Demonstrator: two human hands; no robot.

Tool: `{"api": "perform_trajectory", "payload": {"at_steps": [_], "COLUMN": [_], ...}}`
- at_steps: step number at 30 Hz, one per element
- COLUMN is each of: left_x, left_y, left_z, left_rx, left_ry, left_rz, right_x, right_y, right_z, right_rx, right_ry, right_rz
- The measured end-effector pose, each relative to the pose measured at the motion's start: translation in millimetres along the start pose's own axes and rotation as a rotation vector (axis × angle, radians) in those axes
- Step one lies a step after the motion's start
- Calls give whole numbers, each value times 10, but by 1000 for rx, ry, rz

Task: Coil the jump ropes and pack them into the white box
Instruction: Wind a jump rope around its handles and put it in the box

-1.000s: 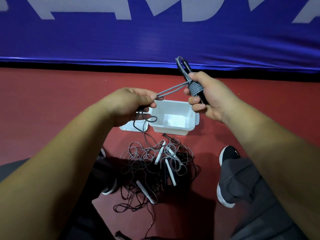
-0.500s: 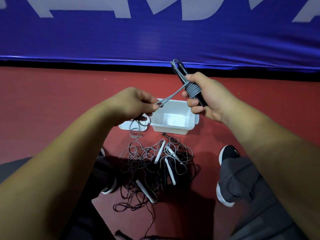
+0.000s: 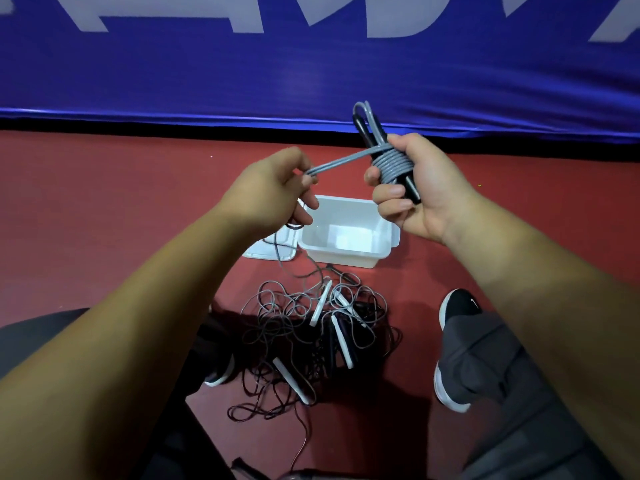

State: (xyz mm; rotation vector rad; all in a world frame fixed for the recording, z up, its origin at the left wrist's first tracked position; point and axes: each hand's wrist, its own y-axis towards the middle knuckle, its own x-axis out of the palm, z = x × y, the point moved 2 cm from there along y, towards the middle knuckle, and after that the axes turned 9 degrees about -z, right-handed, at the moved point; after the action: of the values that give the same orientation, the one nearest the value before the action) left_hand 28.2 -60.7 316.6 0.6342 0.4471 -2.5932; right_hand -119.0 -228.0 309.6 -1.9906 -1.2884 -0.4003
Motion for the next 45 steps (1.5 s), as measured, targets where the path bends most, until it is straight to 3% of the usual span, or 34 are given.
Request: {"api": "perform_trajectory", "payload": {"at_steps": [7,14,20,25,29,38,41,45], "left_x": [59,44,8,56,101,44,20,59], "left_y": [66,110,93,51,44,13,4,-7], "left_z": [-144,-201,-187,-12,28,110,73,17], "left_rx": [-23,-88,-59,-34,10,316,283,110], "left_ry": [258,138,-139,-213,-222,453,633,628], "left_rz": [-162,-206,-283,-256,-237,-205,-298,-293], "right_x": [121,196,231,152,55,-85,-131,-154], "right_y": [-63,-142,-245,-232,-187,-48,-5,38], "right_z": [57,123,282,420,446,394,341,323], "right_rx": [33,88,363,549,574,431,316,192], "right_ry": [-87,-205,-362,-565,-655,-796,-876,-869], "right_rz": [-105,-205,-417,-378,-327,-43,95,158]}}
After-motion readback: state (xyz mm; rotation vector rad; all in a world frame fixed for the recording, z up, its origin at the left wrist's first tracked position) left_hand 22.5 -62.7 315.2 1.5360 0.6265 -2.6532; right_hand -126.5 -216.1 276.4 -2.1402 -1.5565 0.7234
